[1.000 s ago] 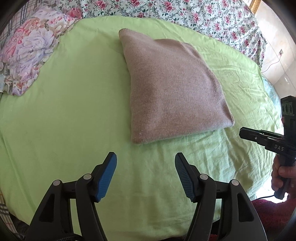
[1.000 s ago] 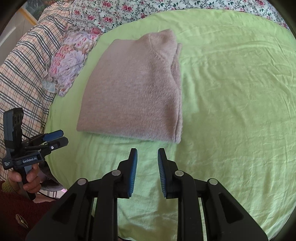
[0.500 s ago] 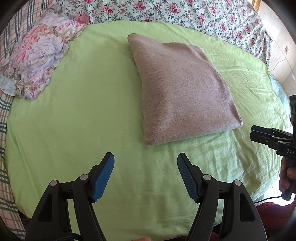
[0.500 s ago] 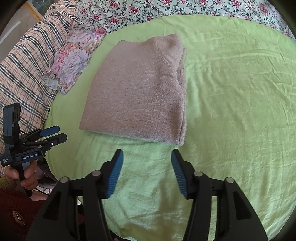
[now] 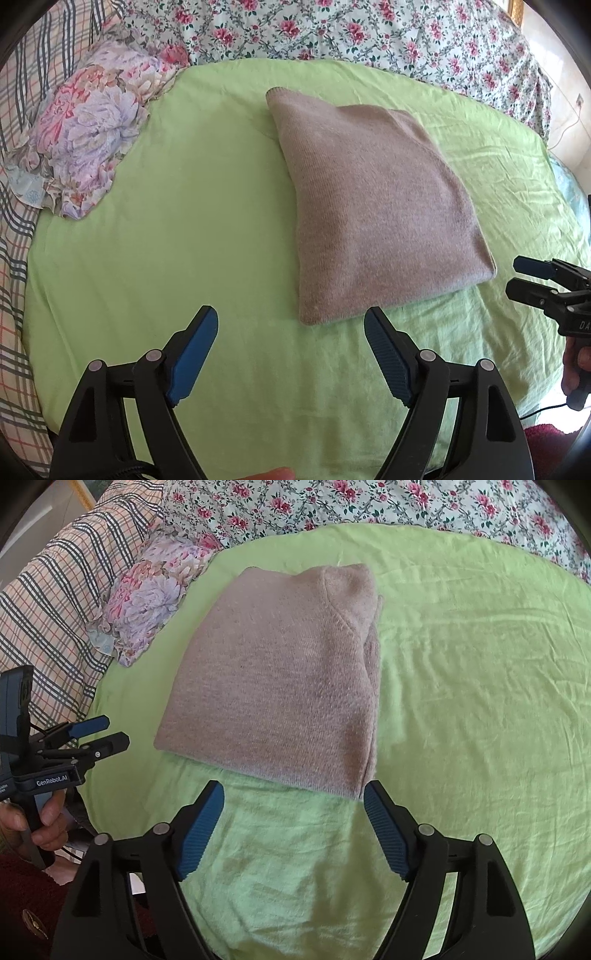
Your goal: Fold small clothes
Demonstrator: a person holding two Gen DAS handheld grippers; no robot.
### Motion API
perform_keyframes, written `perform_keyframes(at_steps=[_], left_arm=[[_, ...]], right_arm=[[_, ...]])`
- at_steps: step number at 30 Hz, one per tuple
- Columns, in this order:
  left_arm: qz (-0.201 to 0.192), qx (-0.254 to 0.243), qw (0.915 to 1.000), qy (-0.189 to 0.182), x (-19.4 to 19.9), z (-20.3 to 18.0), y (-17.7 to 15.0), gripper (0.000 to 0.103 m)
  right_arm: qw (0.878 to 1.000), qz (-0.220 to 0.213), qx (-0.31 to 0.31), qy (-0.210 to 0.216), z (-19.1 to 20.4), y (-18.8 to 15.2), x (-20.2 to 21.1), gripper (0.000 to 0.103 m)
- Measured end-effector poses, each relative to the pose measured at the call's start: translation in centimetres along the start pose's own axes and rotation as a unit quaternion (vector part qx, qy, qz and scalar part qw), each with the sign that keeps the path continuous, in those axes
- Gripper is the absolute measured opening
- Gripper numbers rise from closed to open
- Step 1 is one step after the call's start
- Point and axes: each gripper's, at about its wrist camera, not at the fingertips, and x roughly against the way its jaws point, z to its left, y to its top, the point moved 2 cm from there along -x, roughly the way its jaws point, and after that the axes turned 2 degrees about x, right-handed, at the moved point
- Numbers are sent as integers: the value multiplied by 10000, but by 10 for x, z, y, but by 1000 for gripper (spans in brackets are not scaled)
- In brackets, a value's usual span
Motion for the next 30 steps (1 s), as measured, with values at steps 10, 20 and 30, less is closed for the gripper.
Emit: perform_keyframes(at_steps=[10, 20, 30], left_arm=[[35, -50, 10000, 31, -8, -9, 16, 83], [39, 7, 9998, 182, -27, -7, 53, 83], [167, 9, 9992, 351, -37, -13, 64, 83]], right_arm=[[9997, -236, -74, 14, -9, 28, -4, 79], [9990, -335, -286, 58, -24, 68, -22, 79], [9990, -290, -313, 114, -24, 75, -26, 79]])
